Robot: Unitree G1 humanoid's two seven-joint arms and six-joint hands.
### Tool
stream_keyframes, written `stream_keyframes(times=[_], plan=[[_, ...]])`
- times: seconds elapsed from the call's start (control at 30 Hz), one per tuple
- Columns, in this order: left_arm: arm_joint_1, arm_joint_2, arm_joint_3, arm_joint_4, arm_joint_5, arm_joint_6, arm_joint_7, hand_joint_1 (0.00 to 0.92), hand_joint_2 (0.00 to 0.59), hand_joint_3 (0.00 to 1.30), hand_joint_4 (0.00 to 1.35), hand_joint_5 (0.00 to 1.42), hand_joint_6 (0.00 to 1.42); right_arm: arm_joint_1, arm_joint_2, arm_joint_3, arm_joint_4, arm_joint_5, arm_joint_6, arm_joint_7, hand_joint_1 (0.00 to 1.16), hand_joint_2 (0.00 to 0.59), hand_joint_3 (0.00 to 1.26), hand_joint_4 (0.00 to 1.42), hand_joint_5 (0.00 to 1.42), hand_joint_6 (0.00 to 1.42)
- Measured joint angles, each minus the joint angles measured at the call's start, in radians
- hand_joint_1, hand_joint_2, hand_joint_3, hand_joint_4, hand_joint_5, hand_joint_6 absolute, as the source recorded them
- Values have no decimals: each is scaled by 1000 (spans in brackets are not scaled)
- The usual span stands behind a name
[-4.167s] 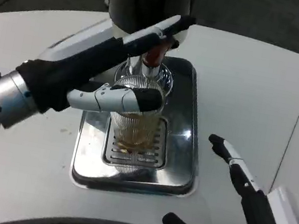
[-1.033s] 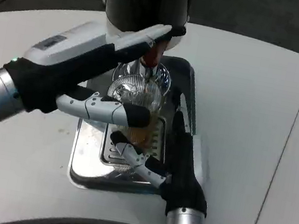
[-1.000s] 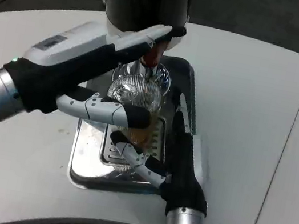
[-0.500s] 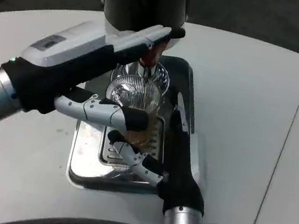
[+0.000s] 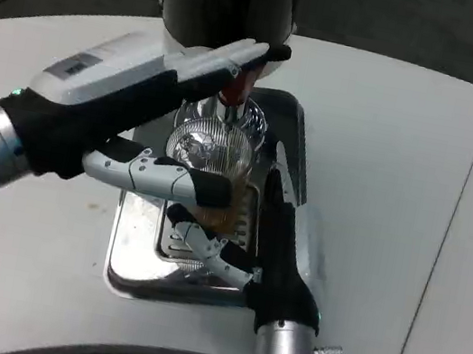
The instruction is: Grasp the cup under the faucet to collect the drink, then remove the cup.
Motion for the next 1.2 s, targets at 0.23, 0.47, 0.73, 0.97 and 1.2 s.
stream_keyframes(times=[0.23,0.47,0.73,0.97,1.2], plan=[[0,0,0,0,0,0,3,0,56,56,2,115,60,-1,0,5,-3,-16,11,-9,715,165,24,52,39,80],[0,0,0,0,0,0,6,0,56,56,2,115,60,-40,-3,5,37,-16,20,-21,712,169,23,52,50,67],[0,0,0,0,0,0,10,0,56,56,2,115,60,-65,-5,5,41,-15,20,-29,711,161,29,52,60,77],[0,0,-1,0,0,0,13,0,56,64,3,115,58,-65,-5,10,40,-14,20,-29,706,164,32,60,66,79],[0,0,-1,0,0,0,14,0,56,66,10,115,58,-67,-5,14,63,-11,20,-29,703,165,33,77,92,95]])
